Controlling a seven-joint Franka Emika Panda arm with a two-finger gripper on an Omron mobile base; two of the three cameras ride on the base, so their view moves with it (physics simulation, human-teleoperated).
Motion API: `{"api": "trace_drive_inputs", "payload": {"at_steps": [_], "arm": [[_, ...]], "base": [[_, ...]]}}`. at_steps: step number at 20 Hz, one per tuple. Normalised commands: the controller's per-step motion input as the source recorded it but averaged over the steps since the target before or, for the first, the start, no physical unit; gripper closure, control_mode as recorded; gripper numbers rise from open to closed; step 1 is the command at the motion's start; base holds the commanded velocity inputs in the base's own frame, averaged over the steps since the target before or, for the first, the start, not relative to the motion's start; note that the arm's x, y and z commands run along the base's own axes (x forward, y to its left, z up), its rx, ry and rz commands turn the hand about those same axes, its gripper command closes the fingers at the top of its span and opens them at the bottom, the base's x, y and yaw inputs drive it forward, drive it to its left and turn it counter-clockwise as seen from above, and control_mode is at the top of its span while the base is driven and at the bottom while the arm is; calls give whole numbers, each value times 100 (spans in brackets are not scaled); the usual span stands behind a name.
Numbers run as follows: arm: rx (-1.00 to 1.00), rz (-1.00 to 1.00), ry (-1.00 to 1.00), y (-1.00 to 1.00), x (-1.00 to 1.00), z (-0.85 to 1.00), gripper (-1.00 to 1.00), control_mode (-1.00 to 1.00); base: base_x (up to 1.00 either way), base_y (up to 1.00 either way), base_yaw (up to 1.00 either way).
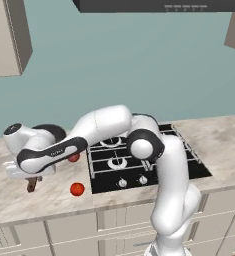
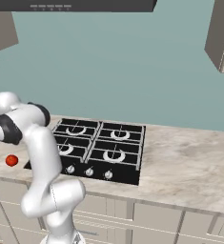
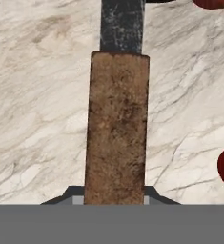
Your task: Place the pan on the front right burner on the stove. Then place the tomato and the onion in the pan and turn on the front right burner.
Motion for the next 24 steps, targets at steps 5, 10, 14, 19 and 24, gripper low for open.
{"api": "trace_drive_inputs", "payload": {"at_steps": [5, 10, 14, 19, 24], "arm": [[0, -7, -2, -51, 0, 33, 100, -100], [0, -8, -3, -58, 0, 22, 100, -100], [1, -7, -2, -63, 0, 11, 100, -100], [4, -7, -1, -69, 0, 8, 100, -100], [6, -10, 0, -66, 0, 13, 100, -100]], "base": [[0, 0, 0], [0, 0, 0], [0, 0, 0], [0, 0, 0], [0, 0, 0]]}}
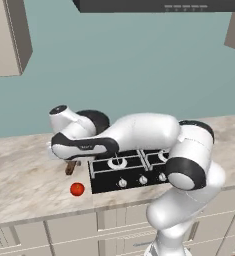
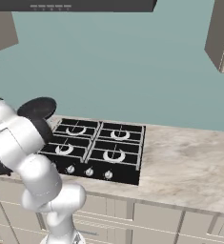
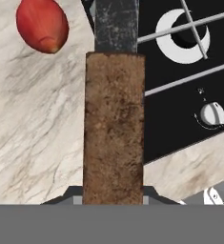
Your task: Place the pan on the front right burner on the stove. Then place the tomato and the onion in the pan and turn on the front right burner.
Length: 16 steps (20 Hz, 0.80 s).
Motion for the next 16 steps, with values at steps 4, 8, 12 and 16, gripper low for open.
{"api": "trace_drive_inputs", "payload": {"at_steps": [4, 8, 12, 16], "arm": [[3, -16, 0, -60, 3, 13, 100, -100], [3, -21, 0, -58, 16, 10, 100, -100], [1, -25, 0, -53, 26, 5, 100, -100], [1, -25, 0, -47, 29, 6, 100, -100]], "base": [[0, 0, 0], [0, 0, 0], [0, 0, 0], [0, 0, 0]]}}
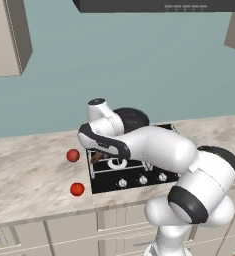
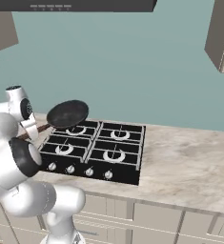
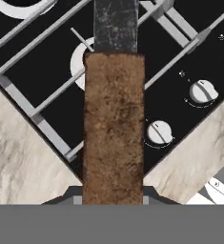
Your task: Place the pan on the front right burner on the stove. Then place the tomato and the onion in the pan and turn on the front right burner.
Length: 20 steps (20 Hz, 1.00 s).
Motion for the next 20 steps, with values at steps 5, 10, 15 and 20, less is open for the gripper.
{"api": "trace_drive_inputs", "payload": {"at_steps": [5, 10, 15, 20], "arm": [[2, -23, 2, -44, 33, 5, 100, -100], [3, -25, 7, -47, 38, 0, 100, -100], [1, -24, 9, -42, 38, 0, 100, -100], [0, -21, 5, -33, 25, -3, 100, -100]], "base": [[0, 0, 0], [0, 0, 0], [0, 0, 0], [0, 0, 0]]}}
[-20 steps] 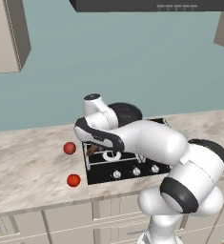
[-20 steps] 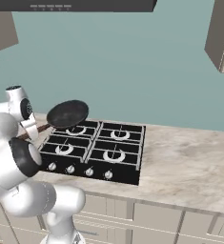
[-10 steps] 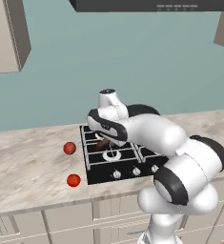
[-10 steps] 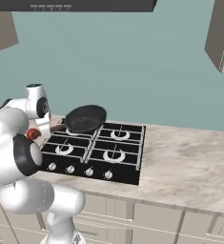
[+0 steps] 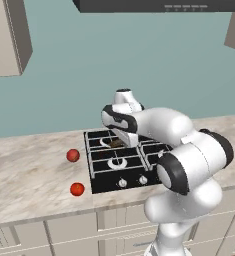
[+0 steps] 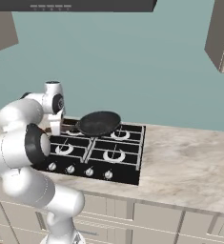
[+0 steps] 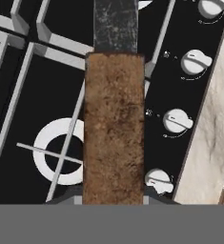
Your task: Place the pan on the front right burner on the stove. Then place the tomato and the onion in the pan and turn on the front right burner.
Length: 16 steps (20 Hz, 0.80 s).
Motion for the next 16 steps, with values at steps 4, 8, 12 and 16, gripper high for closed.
{"api": "trace_drive_inputs", "payload": {"at_steps": [4, 8, 12, 16], "arm": [[0, -20, 5, -28, 23, -8, 100, -100], [0, -16, 5, -22, 3, -21, 100, -100], [0, -15, 4, -16, 1, -29, 100, -100], [1, -9, 0, -23, 8, -16, 100, -100]], "base": [[0, 0, 0], [0, 0, 0], [0, 0, 0], [0, 0, 0]]}}
